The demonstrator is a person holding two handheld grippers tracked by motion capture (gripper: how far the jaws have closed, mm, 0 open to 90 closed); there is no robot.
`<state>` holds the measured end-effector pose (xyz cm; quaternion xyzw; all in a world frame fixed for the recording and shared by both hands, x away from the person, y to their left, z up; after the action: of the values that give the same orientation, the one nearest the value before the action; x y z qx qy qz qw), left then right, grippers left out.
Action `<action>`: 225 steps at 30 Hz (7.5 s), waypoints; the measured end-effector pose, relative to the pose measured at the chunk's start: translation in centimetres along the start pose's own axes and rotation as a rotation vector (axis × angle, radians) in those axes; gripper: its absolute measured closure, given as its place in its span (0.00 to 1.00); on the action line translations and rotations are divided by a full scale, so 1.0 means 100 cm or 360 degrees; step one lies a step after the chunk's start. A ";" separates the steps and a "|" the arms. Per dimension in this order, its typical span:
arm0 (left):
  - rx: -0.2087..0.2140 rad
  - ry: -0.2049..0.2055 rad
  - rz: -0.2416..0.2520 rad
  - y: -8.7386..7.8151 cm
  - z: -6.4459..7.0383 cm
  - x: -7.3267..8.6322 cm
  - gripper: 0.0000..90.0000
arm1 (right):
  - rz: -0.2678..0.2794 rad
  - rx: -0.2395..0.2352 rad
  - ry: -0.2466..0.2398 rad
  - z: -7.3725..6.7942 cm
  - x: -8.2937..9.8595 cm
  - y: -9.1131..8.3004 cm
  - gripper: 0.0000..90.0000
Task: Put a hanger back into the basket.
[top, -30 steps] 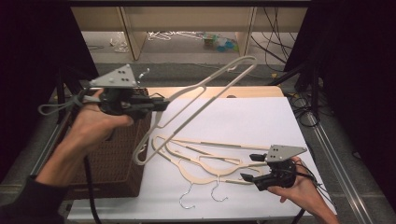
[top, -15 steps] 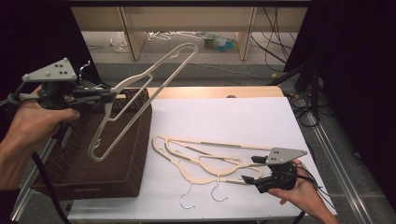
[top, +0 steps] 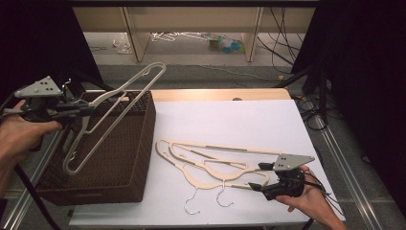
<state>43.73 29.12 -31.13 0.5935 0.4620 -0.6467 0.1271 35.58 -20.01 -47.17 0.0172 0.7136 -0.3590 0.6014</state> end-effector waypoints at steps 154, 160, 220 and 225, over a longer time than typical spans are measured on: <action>0.0254 -0.0093 0.0387 0.109 0.244 0.098 0.19 | -0.0414 -0.0128 -0.0464 0.049 0.052 0.057 0.81; 0.0264 -0.0095 0.0378 0.110 0.245 0.098 0.19 | -0.0441 -0.0182 -0.0378 0.041 0.054 0.058 0.81; 0.0328 0.0697 0.0077 0.212 0.271 0.099 0.37 | -0.0553 -0.0352 -0.0415 0.025 0.033 0.029 0.89; 0.0346 0.0786 0.0066 0.223 0.279 0.100 0.37 | -0.0563 -0.0370 -0.0421 0.023 0.033 0.027 0.89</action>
<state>38.84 -0.03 -53.59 0.7527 0.3945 -0.5254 -0.0406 37.87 -20.58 -51.41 -0.2244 0.6569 -0.3734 0.6154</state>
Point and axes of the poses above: each handheld gripper's, and its own axes: y roughly forward along the jaws, x roughly out of its underside, z roughly to its right, the point moved 9 cm from there along y, roughly forward along the jaws, and after that the axes turned 9 degrees about z, right-handed, at the moved point
